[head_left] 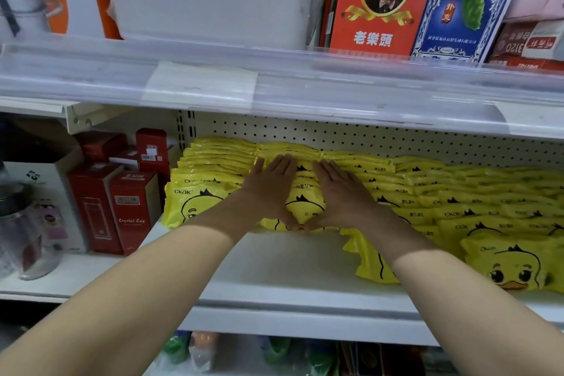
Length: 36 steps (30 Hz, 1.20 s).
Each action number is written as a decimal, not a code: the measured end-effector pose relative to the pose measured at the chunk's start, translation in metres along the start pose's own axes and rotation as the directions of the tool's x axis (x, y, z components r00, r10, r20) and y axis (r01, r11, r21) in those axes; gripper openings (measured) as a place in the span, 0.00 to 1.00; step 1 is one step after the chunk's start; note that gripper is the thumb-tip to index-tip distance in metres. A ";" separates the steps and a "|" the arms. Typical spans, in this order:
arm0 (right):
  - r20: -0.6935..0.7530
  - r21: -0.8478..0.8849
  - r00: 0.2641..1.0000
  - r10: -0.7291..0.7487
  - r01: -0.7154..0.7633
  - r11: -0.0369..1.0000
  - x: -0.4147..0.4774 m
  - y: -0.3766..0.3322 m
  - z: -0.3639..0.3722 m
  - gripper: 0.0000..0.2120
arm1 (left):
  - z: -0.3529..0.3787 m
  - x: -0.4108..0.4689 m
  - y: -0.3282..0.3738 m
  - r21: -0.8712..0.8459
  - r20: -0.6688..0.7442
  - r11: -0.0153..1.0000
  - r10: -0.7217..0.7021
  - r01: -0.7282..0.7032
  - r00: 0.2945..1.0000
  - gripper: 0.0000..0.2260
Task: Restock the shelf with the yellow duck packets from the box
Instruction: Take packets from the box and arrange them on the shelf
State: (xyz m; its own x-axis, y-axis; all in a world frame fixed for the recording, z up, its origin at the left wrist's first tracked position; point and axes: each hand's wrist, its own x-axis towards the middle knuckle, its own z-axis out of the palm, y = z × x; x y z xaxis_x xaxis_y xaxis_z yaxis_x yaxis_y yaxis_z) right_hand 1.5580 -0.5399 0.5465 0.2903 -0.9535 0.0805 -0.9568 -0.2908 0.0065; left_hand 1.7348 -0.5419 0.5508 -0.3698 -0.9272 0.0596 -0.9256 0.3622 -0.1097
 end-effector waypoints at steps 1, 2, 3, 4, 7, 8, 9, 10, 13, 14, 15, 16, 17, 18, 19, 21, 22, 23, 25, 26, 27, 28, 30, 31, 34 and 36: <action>0.000 0.005 1.000 -0.001 0.001 1.000 -0.001 0.000 0.001 0.67 | 0.001 0.000 0.000 -0.004 0.005 1.000 -0.002 0.002 1.000 0.63; -0.001 0.012 1.000 -0.006 0.006 1.000 -0.001 0.000 0.001 0.67 | 0.000 0.000 0.001 -0.007 0.003 1.000 -0.004 0.004 1.000 0.62; -0.001 0.015 1.000 -0.013 0.013 1.000 -0.003 0.000 0.000 0.66 | 0.000 -0.001 0.001 -0.014 -0.001 1.000 -0.008 0.008 1.000 0.61; -0.004 0.013 1.000 -0.022 0.022 1.000 -0.004 0.000 -0.001 0.65 | -0.001 -0.002 0.002 -0.023 -0.005 1.000 -0.014 0.014 1.000 0.60; -0.003 0.019 0.999 -0.043 0.043 0.999 -0.006 0.000 -0.003 0.64 | -0.001 -0.002 0.001 -0.023 -0.012 1.000 -0.014 0.014 1.000 0.59; 0.015 0.032 0.999 -0.046 0.045 0.998 -0.006 0.001 -0.004 0.64 | -0.002 -0.002 0.000 -0.015 -0.008 1.000 -0.010 0.010 1.000 0.60; 0.038 0.043 0.998 -0.050 0.048 0.998 -0.005 0.003 -0.006 0.64 | -0.002 -0.002 -0.001 -0.004 -0.002 1.000 -0.010 0.010 1.000 0.60; 0.057 0.048 0.997 -0.057 0.055 0.997 -0.004 0.004 -0.008 0.65 | -0.001 -0.003 -0.002 0.009 0.004 1.000 -0.013 0.013 1.000 0.60; 0.067 0.041 0.995 -0.071 0.068 0.997 -0.003 0.006 -0.006 0.65 | 0.000 -0.003 -0.006 0.049 0.017 0.998 -0.032 0.031 0.999 0.59; 0.066 0.043 0.996 -0.068 0.065 0.997 -0.002 0.005 -0.005 0.65 | 0.000 -0.003 -0.006 0.061 0.016 0.997 -0.037 0.036 0.999 0.59; 0.062 0.050 0.996 -0.066 0.063 0.997 -0.002 0.005 -0.003 0.65 | 0.000 -0.003 -0.005 0.073 0.013 0.996 -0.043 0.042 0.999 0.59; 0.058 0.064 0.996 -0.067 0.063 0.996 -0.001 0.005 -0.002 0.65 | 0.000 -0.003 -0.005 0.083 0.011 0.995 -0.048 0.047 0.999 0.59; 0.054 0.081 0.996 -0.069 0.065 0.995 -0.001 0.004 -0.001 0.65 | 0.000 -0.002 -0.005 0.093 0.010 0.994 -0.053 0.052 0.999 0.59; 0.051 0.095 0.996 -0.071 0.066 0.993 0.000 0.003 0.000 0.65 | 0.000 -0.002 -0.005 0.100 0.012 0.993 -0.057 0.055 0.998 0.59; 0.048 0.102 0.996 -0.071 0.066 0.993 0.001 0.003 0.001 0.65 | -0.001 -0.001 -0.005 0.104 0.014 0.993 -0.060 0.058 0.998 0.58; 0.038 0.093 0.997 -0.065 0.061 0.994 0.003 0.002 0.002 0.64 | -0.001 0.000 -0.007 0.102 0.013 0.992 -0.070 0.068 0.997 0.58; 0.033 0.085 0.998 -0.062 0.059 0.995 0.003 0.001 0.003 0.64 | -0.001 0.001 -0.007 0.096 0.012 0.993 -0.076 0.075 0.997 0.58; 0.029 0.075 0.998 -0.058 0.055 0.996 0.004 0.000 0.003 0.64 | -0.001 0.001 -0.007 0.090 0.011 0.993 -0.081 0.080 0.997 0.58; 0.019 0.048 0.999 -0.049 0.048 0.998 0.005 -0.001 0.002 0.64 | 0.000 0.000 -0.006 0.074 0.009 0.994 -0.080 0.079 0.997 0.59; 0.018 0.027 0.999 -0.044 0.044 0.999 0.004 -0.001 0.001 0.64 | 0.000 -0.002 -0.006 0.062 0.010 0.996 -0.069 0.068 0.998 0.59; 0.015 0.005 0.999 -0.040 0.040 0.999 0.003 -0.001 0.001 0.65 | -0.001 -0.005 -0.008 0.043 0.011 0.998 -0.055 0.054 0.998 0.60; 0.010 -0.013 0.999 -0.034 0.034 0.999 0.001 0.000 0.001 0.65 | -0.002 -0.009 -0.012 0.014 0.006 0.999 -0.043 0.043 0.999 0.62; -0.003 -0.015 1.000 -0.029 0.029 0.999 -0.002 -0.001 -0.001 0.67 | -0.007 -0.021 -0.028 -0.053 -0.026 0.998 -0.045 0.043 0.999 0.63; -0.013 -0.001 0.999 -0.034 0.034 0.999 -0.003 -0.003 -0.003 0.67 | -0.011 -0.029 -0.040 -0.067 -0.050 0.996 -0.057 0.054 0.997 0.64; -0.029 0.012 0.997 -0.070 0.070 0.997 -0.005 -0.015 -0.008 0.66 | -0.015 -0.053 -0.078 -0.077 -0.051 0.989 -0.126 0.122 0.991 0.63; -0.024 0.013 0.996 -0.089 0.090 0.996 -0.005 -0.026 -0.008 0.64 | -0.009 -0.066 -0.095 -0.082 -0.013 0.985 -0.155 0.153 0.988 0.64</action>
State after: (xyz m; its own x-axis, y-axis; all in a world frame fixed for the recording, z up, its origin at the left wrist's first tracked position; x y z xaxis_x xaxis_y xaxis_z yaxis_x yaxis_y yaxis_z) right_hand 1.5810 -0.5271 0.5539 0.3742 -0.9215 0.1039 -0.9265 -0.3762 0.0008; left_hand 1.8465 -0.5141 0.5659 -0.2231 -0.9708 0.0885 -0.9748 0.2225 -0.0172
